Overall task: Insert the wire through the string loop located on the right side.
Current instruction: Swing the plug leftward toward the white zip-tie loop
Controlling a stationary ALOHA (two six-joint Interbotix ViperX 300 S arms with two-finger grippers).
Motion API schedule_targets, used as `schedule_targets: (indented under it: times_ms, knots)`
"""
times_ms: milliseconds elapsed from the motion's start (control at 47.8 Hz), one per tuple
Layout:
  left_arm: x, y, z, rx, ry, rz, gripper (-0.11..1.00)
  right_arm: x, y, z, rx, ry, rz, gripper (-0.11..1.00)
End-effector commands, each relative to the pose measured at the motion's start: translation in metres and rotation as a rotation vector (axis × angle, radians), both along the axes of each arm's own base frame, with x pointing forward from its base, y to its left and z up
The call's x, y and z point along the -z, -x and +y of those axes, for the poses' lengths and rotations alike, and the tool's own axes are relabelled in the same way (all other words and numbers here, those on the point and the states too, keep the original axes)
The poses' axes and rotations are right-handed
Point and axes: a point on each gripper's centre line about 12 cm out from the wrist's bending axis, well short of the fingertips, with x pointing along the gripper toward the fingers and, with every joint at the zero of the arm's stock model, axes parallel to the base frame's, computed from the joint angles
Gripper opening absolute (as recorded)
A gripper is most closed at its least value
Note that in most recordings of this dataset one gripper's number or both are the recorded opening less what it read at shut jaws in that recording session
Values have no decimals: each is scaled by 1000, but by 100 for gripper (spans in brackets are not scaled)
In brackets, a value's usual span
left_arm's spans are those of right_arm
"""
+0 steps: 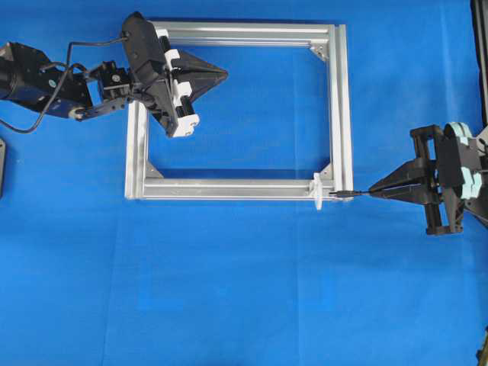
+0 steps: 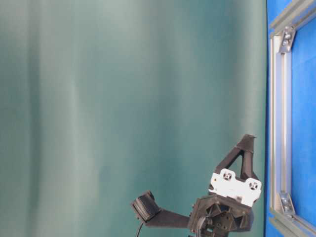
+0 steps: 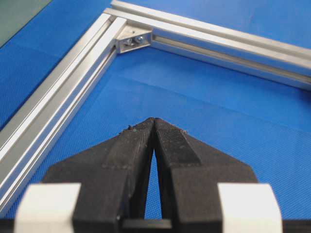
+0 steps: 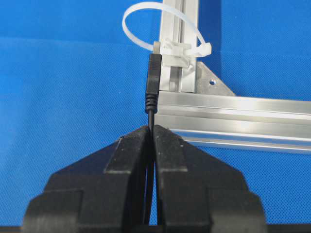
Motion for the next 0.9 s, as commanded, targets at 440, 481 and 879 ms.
schedule_targets:
  times_ms: [440, 481, 879]
  knots:
    - [-16, -2, 0, 4, -16, -45, 2, -6, -6, 0, 6, -3, -38, -4]
    - [-15, -2, 0, 4, -16, -43, 2, -6, -7, 0, 8, -3, -44, -4]
    - [-15, -2, 0, 4, -16, -43, 2, 1, -39, 1, 24, 10, -62, -4]
